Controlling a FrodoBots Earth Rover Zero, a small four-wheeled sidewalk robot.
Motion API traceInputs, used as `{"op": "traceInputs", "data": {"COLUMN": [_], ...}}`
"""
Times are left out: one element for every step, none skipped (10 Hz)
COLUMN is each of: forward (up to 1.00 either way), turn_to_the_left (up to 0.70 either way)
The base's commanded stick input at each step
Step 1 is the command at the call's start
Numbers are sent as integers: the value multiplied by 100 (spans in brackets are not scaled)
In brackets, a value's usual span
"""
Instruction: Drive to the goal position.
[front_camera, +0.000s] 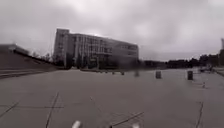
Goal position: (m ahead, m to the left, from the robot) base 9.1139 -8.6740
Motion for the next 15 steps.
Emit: {"op": "traceInputs", "data": {"forward": [70, 70, 70, 70, 70, 70, 70, 70, 70, 70, 70, 70, 70, 70, 70], "turn_to_the_left": [0, -1, -9, -25, -27, -26, -19, 0, 0, 0, 0, 0, 0, 0, 0]}}
